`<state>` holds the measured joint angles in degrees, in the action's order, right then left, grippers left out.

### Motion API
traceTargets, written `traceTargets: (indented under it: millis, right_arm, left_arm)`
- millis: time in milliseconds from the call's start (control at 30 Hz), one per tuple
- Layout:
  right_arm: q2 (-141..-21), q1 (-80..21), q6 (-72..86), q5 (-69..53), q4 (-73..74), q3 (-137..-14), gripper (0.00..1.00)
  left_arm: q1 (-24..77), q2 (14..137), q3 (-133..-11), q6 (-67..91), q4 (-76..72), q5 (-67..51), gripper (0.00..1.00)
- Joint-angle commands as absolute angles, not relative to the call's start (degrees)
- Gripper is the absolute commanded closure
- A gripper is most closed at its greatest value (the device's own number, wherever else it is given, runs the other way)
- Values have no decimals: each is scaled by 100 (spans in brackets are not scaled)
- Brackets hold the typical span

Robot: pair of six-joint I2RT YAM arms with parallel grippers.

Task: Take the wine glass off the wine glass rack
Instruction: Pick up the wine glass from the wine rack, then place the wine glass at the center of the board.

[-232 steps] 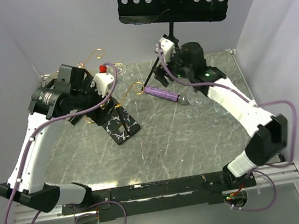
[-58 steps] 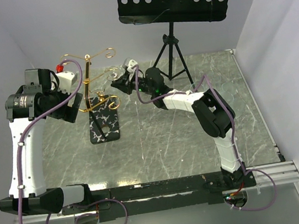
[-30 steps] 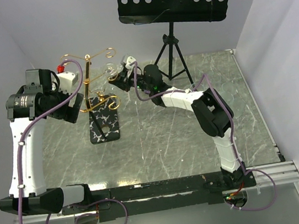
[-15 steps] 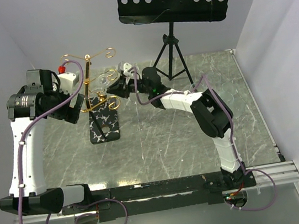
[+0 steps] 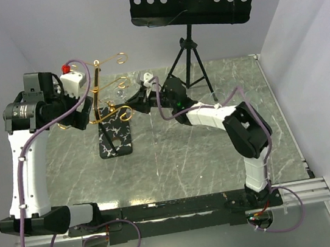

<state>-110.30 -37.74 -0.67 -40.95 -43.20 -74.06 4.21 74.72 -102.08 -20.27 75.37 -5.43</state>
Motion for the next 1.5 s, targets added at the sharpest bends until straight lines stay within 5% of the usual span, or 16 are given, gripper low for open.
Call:
traceTargets:
  millis: [0,233,667,900,1200,1467]
  right_arm:
    - [-10109,-3762,-53,-4122,-4449,-7304,100]
    - [-9370,-3420,956,-3357,-3492,-7030,100]
    - [-9193,-2541,3003,-4068,570,-9095,100]
    - [-9263,-2391,3620,-3954,1063,-9298,100]
    - [-9851,-2198,5227,-5536,368,-9254,100]
    - [-9871,-2092,6108,-5283,922,-9036,100]
  left_arm:
    - [439,7278,-10310,-2170,7041,-922,0]
    - [448,6760,-9845,-2479,5821,-1598,0]
    - [1282,5951,-8061,-2679,2383,-2654,0]
    - [2415,5371,-6981,-4120,1882,-2566,0]
    - [3629,4554,-5916,-7264,1916,-3031,0]
    - [4270,4614,-5186,-8762,1416,-3033,0]
